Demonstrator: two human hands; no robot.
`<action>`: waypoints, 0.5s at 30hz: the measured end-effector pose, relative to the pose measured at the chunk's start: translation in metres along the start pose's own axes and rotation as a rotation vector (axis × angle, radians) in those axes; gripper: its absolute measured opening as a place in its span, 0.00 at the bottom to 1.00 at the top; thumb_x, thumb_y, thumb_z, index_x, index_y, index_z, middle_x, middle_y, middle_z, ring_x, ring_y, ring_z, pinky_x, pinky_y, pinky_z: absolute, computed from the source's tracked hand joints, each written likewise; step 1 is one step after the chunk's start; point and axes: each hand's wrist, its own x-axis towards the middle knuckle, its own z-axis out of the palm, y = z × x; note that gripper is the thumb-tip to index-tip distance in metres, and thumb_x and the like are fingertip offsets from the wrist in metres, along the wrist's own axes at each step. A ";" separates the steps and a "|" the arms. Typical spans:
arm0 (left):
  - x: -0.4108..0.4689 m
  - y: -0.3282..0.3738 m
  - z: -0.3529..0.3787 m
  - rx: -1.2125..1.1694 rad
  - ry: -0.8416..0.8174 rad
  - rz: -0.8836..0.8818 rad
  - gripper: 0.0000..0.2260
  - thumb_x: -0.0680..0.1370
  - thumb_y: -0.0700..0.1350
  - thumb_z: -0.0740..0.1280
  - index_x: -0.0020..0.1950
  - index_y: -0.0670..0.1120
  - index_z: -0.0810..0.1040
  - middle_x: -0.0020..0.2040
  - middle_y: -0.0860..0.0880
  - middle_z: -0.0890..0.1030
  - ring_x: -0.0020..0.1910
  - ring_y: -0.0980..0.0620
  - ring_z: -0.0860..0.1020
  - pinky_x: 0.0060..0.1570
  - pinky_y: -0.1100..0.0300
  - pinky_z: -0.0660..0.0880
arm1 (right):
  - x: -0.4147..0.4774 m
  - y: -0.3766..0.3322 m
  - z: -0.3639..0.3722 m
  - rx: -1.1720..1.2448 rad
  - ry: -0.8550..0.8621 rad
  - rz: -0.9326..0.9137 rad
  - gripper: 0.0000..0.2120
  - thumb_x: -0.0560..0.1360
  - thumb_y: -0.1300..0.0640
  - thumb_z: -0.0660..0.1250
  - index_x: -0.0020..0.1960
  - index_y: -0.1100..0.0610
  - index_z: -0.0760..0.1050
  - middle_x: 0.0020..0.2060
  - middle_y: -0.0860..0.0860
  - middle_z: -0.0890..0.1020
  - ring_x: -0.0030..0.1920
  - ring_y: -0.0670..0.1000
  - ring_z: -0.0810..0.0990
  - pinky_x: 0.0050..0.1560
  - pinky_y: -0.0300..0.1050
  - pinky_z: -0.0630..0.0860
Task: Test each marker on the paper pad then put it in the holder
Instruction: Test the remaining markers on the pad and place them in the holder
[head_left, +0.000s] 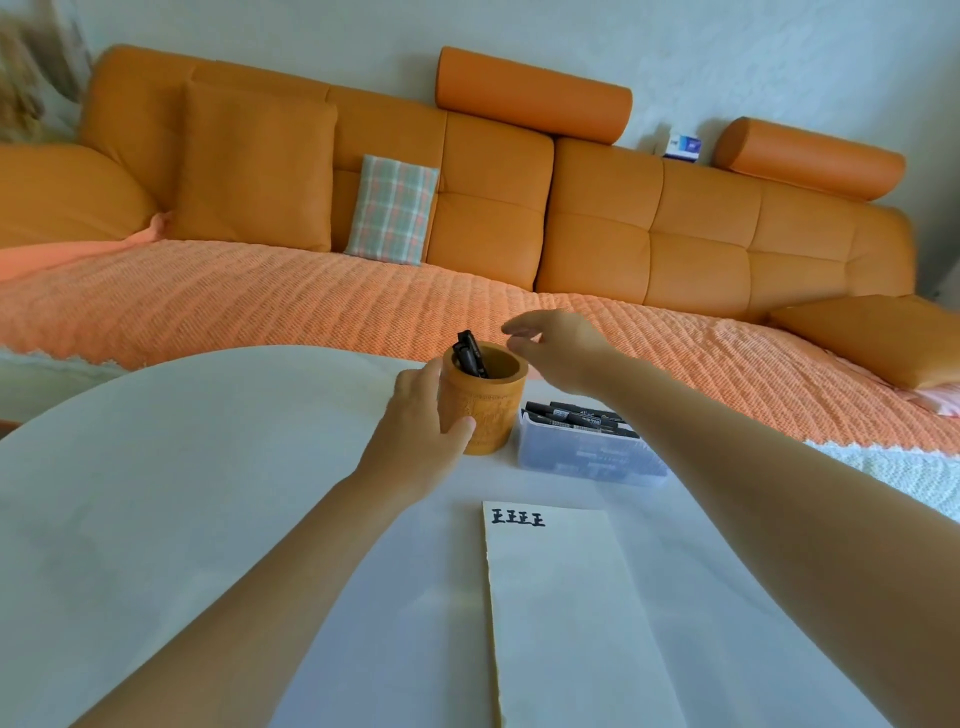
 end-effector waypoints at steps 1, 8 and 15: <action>-0.002 0.001 0.001 0.021 0.073 0.014 0.28 0.78 0.52 0.66 0.75 0.50 0.59 0.69 0.48 0.65 0.64 0.49 0.71 0.61 0.50 0.74 | -0.003 0.010 -0.004 -0.003 0.055 0.011 0.13 0.83 0.54 0.61 0.64 0.51 0.78 0.61 0.48 0.81 0.46 0.46 0.76 0.35 0.34 0.67; -0.025 0.009 0.010 -0.041 -0.151 0.150 0.20 0.75 0.55 0.69 0.65 0.55 0.67 0.55 0.57 0.71 0.55 0.55 0.73 0.51 0.60 0.73 | -0.034 0.074 -0.004 -0.258 -0.207 0.209 0.15 0.81 0.57 0.59 0.63 0.50 0.79 0.62 0.49 0.79 0.53 0.52 0.80 0.51 0.48 0.81; -0.048 0.014 0.025 0.279 -0.583 0.155 0.42 0.65 0.70 0.71 0.74 0.57 0.61 0.65 0.59 0.66 0.64 0.57 0.65 0.65 0.54 0.68 | -0.033 0.085 0.004 -0.285 -0.317 0.202 0.16 0.80 0.54 0.64 0.67 0.52 0.78 0.63 0.52 0.80 0.58 0.55 0.79 0.60 0.51 0.78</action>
